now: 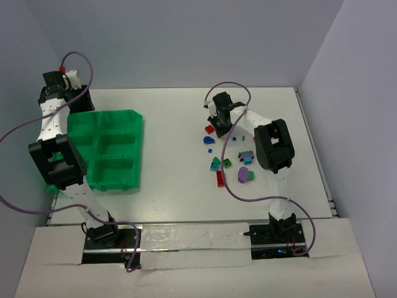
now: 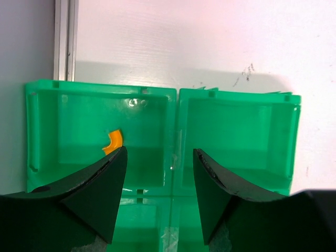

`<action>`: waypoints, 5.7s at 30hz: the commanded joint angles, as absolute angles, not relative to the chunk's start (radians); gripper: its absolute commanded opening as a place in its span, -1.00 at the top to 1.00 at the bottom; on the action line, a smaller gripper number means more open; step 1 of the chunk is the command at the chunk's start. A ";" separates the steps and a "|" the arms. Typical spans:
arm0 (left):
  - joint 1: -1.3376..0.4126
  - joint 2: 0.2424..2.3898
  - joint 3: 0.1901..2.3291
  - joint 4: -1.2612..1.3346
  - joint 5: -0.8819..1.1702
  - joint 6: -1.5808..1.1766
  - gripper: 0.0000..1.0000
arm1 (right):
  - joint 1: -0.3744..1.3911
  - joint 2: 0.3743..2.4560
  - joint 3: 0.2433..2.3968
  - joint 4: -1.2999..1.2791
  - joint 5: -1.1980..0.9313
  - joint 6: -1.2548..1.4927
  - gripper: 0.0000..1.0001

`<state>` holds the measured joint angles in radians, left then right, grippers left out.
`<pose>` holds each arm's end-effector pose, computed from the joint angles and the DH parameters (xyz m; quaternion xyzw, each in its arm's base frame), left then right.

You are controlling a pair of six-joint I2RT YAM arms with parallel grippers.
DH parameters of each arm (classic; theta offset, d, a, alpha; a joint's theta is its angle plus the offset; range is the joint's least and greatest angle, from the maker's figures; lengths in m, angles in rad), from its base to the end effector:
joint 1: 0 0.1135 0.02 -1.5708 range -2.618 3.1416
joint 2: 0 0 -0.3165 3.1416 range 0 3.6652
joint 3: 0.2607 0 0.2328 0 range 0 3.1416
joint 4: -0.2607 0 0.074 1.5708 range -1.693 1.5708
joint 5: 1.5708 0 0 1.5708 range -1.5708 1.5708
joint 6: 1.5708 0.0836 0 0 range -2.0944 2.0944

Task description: Sort the legos into containers by color

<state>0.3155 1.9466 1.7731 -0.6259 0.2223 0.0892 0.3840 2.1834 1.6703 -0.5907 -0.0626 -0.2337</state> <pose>0.4587 0.1303 0.3167 -0.0625 0.9196 -0.0255 0.3869 0.4600 0.1915 0.1737 -0.3025 0.9242 0.0477 0.2283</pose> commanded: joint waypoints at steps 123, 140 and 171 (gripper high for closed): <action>0.302 1.922 1.777 -0.621 0.226 -0.033 -0.68 | 0.300 2.298 2.018 -0.653 -0.172 -0.399 -0.29; 0.298 1.898 1.820 -0.674 0.345 -0.085 -0.72 | 0.274 2.421 2.133 -0.697 -0.232 -0.494 -0.09; 0.295 1.911 1.878 -0.699 0.374 -0.094 -0.73 | 0.257 2.501 2.234 -0.812 -0.310 -0.573 0.60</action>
